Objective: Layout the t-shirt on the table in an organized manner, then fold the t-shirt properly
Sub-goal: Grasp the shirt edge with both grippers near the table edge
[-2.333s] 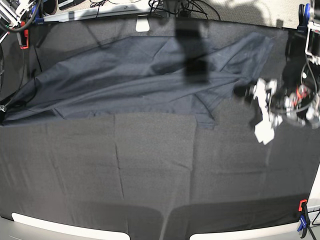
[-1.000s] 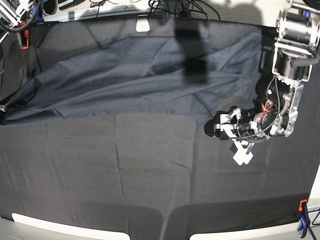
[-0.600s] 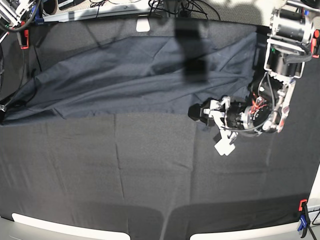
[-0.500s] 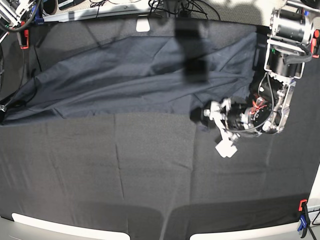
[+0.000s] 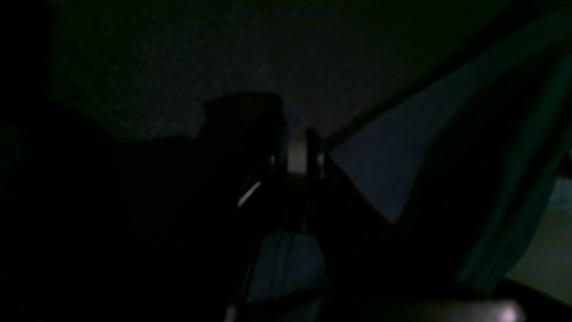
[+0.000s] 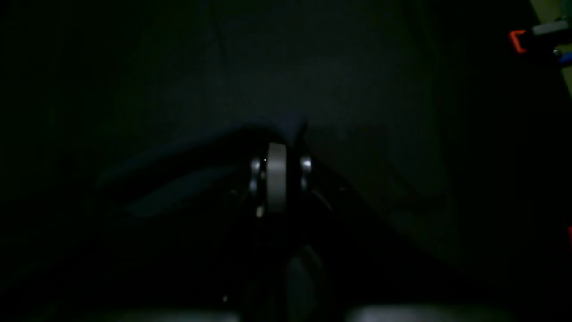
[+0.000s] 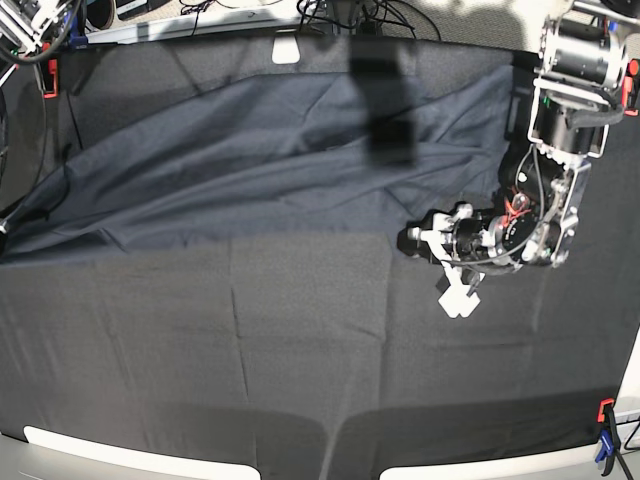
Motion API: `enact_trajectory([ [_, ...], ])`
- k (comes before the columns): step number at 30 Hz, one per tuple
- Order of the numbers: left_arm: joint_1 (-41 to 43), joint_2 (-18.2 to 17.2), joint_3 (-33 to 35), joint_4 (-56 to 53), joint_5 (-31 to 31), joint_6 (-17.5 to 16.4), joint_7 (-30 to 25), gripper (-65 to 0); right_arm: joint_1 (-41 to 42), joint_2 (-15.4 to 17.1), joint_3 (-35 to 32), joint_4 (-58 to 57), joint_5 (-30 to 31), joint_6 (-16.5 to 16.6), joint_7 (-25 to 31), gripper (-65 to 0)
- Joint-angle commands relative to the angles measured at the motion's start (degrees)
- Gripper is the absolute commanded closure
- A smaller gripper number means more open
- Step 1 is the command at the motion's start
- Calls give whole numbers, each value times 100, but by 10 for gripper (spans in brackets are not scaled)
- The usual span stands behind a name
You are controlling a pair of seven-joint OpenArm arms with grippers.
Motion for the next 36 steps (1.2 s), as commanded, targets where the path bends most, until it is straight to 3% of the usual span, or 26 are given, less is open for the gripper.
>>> enact_trajectory([
  [1, -256, -52, -83, 85, -131, -28, -109, 0, 201, 181, 37, 109, 278, 132, 247, 0],
  [6, -647, -52, -568, 87, -138, -24, -81, 0, 802, 181, 9, 109, 997, 132, -168, 0],
  [12, -1123, -188, -1351, 87, -223, -26, 70, 0, 1478, 192, -243, 109, 1405, 132, -468, 0],
  [24, -1294, -870, -1681, 181, -352, -63, 66, 0, 1816, 190, -1384, 109, 1342, 132, -450, 0],
  [31, -1294, -894, -1681, 1043, -367, -109, 192, 0, 1816, 190, -1480, 109, 1335, 132, -234, 0],
  [36, -1241, -669, -1679, 1375, 476, -157, -570, 0, 1812, -17, -1480, -26, 568, 132, 42, 0],
])
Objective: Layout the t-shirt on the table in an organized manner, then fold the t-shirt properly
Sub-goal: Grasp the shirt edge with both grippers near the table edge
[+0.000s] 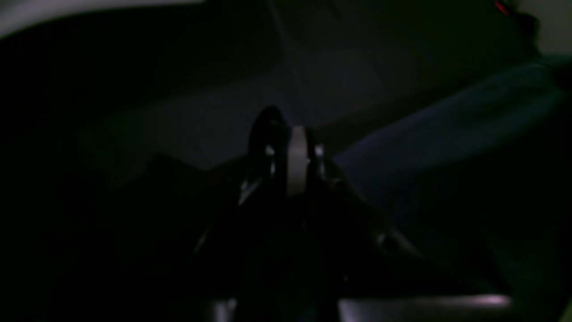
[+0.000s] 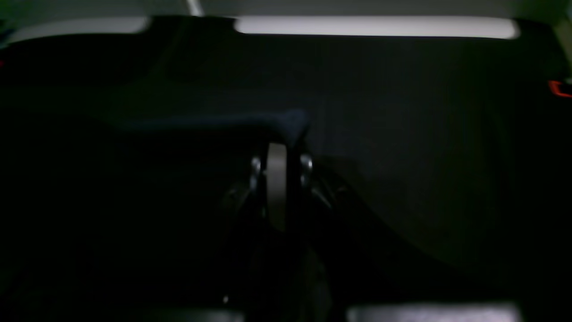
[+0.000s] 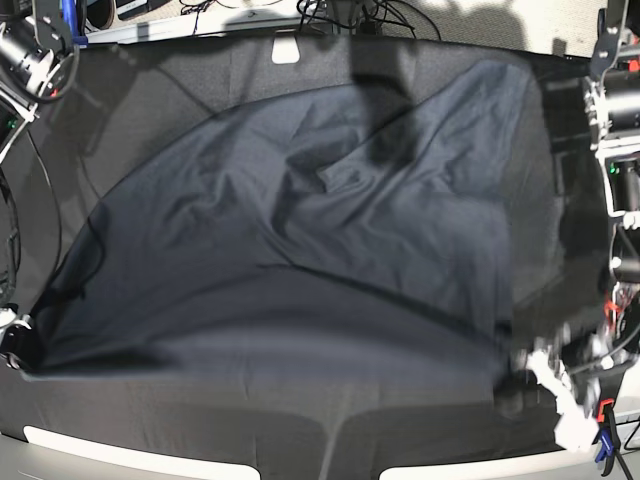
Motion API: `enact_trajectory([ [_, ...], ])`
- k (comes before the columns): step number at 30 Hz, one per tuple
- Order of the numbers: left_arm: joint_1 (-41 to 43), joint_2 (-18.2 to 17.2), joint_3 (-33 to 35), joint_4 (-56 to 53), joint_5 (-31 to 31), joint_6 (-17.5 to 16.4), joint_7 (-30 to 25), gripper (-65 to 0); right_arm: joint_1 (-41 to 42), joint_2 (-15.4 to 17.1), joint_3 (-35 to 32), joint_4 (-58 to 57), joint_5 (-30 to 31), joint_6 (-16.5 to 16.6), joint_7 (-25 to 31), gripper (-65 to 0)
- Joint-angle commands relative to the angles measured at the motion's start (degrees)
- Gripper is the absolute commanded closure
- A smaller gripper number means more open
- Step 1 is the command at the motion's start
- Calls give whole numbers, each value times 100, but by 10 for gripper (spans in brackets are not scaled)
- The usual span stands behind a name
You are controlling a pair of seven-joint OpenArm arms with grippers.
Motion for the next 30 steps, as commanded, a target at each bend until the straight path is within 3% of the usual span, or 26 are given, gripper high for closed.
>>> enact_trajectory([
  [1, -48, 44, -28, 74, 9, 26, -275, 0, 138, -9, 17, -7, -59, 135, 216, 0],
  [5, 326, 380, -28, 72, 824, 48, -1311, 0, 146, -389, 15, -308, -483, 135, 817, 0],
  [9, 564, 647, -26, 70, 1939, 105, -2144, 0, 330, -682, -83, -546, -761, 135, 984, 0],
  [15, 568, 669, -24, 66, 2747, 935, -2962, 0, 850, -745, -822, -1106, -1344, 135, 1244, 0],
  [21, 520, 645, -24, -127, 2938, 935, -3123, 0, 1746, -737, -1711, -2103, -1871, 135, 1491, 0],
  [30, -686, 647, -24, -2455, 3018, 951, -3252, 0, 2924, -741, -2245, -3064, -2326, -59, 1919, 0],
])
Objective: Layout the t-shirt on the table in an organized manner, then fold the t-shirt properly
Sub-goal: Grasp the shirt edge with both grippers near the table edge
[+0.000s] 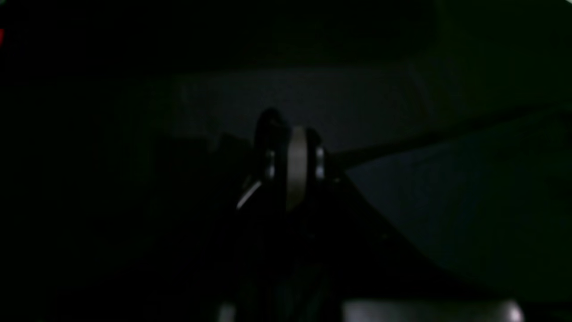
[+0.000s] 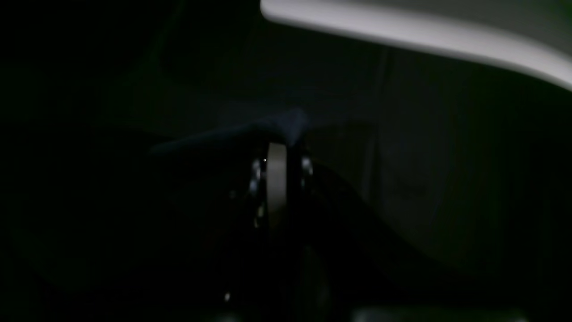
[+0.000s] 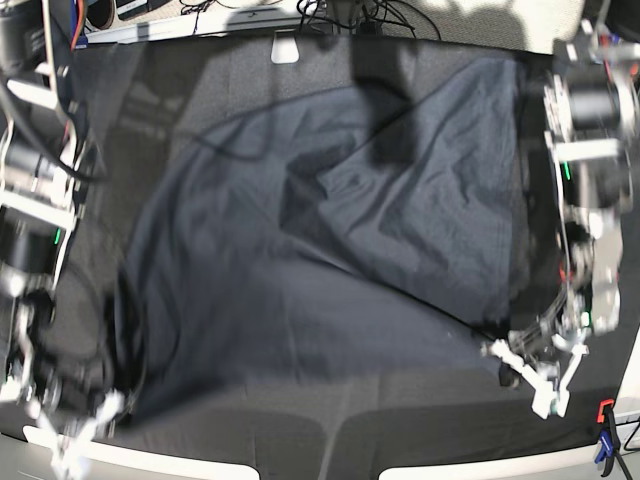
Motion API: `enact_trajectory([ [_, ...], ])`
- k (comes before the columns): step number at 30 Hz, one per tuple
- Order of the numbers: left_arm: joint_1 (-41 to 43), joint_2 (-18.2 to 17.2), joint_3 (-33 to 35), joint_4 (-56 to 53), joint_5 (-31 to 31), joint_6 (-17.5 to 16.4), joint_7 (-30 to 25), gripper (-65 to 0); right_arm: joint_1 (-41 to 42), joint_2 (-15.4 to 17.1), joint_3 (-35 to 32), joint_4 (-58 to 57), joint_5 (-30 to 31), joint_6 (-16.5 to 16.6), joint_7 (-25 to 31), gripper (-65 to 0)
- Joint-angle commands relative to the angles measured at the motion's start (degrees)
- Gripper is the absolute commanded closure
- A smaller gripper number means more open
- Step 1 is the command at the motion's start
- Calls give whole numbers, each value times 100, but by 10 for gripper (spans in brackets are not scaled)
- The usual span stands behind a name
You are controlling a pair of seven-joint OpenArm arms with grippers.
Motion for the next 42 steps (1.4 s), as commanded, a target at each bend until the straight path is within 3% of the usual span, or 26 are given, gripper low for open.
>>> enact_trajectory([
  [1, -391, -46, -22, -70, -55, -2, -201, 0, 343, 66, 22, 81, 31, -9, 275, 0],
  [6, -890, 46, -22, -708, -52, -20, -269, 0, 496, -28, 22, 72, -4, -76, 378, 0],
  [13, -678, 109, -22, -1108, -50, -17, -452, 0, 35, -66, 28, -501, -448, -503, 490, 0],
  [19, -684, 140, -22, -1362, 46, 2, 234, 0, 0, -146, 26, -1255, -446, -608, 501, 0],
  [24, -966, 219, -22, -1364, 162, 87, -236, 0, 221, -345, 22, -1287, -739, -1375, 1084, 0],
  [31, -1639, 474, -22, -1364, 457, 90, -376, 0, 780, -424, 22, -1287, -1233, -1530, 1515, 0],
  [35, -1576, 555, -22, -1366, 461, 85, -953, 0, 769, -424, 22, -1287, -1351, -1523, 1784, 0],
  [36, -1569, 557, -22, -1364, 461, 83, -1012, 0, 761, -422, 22, -1287, -1351, -1458, 1823, -33],
  [37, -1569, 553, -22, -1366, 463, 83, -1016, 0, 756, -411, 22, -1287, -1351, -1397, 1880, -138],
  [39, -1569, 525, -22, -1366, 459, 85, -1027, -149, 761, -393, 22, -1287, -1346, -1360, 1952, -307],
  [40, -1572, 509, -22, -1366, 457, 92, -1040, -226, 761, -387, 22, -1287, -1349, -1364, 1958, -361],
  [42, -1572, 472, -22, -1364, 457, 118, -1034, -266, 758, -387, 22, -1287, -1349, -1366, 1945, -390],
])
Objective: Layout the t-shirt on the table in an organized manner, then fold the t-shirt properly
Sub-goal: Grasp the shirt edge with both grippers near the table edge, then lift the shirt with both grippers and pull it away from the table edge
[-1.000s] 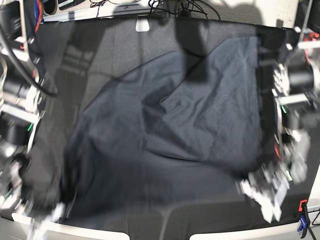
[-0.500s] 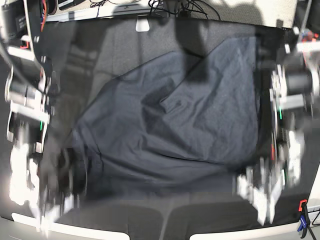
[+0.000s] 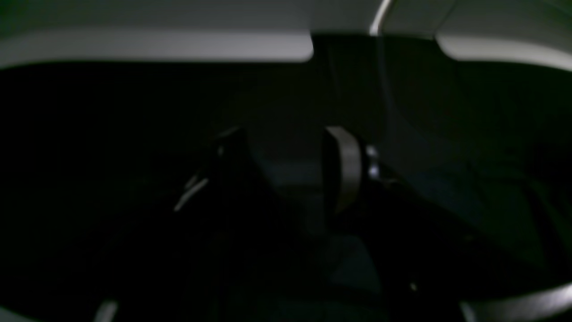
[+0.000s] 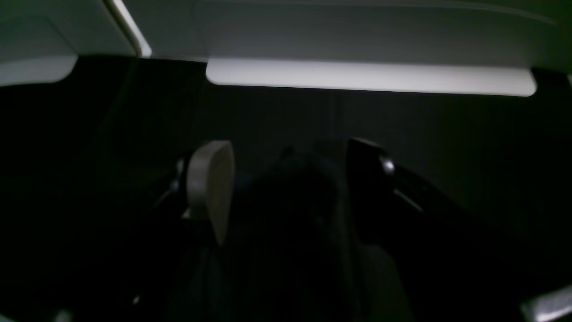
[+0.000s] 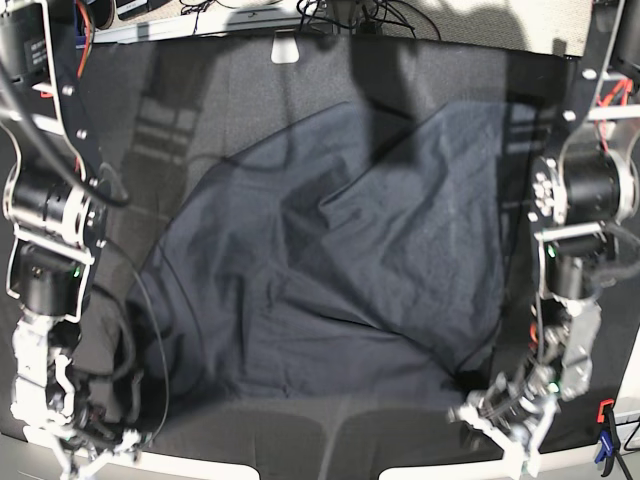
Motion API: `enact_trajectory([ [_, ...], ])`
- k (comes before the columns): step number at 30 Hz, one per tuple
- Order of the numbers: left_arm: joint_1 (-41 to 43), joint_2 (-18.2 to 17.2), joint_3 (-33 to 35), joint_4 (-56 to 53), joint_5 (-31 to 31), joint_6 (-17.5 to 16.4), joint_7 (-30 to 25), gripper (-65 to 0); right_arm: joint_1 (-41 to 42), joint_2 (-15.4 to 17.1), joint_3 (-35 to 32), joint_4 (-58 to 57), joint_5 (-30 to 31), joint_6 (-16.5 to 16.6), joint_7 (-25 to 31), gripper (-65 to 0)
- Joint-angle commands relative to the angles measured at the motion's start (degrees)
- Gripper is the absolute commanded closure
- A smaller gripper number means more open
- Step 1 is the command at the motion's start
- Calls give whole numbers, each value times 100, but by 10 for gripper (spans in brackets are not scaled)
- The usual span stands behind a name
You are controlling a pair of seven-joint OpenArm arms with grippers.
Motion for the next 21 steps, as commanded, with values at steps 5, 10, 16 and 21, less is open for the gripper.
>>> enact_trajectory([
  [5, -236, -131, -20, 109, -57, 127, -92, -264, 264, 68, 9, 101, 48, 33, 120, -390],
  [10, -343, -166, -20, 111, -358, 92, 501, -264, 264, 72, 9, 129, 739, 570, -455, -385],
  [16, -387, -223, -20, 509, -1263, -1907, 2072, -183, 179, 68, 9, 619, 1891, 1584, -1585, -330],
  [21, -87, -341, -20, 1392, -2350, -1907, 3248, -180, -315, 74, 11, 1611, 2601, 1584, -2426, -330],
])
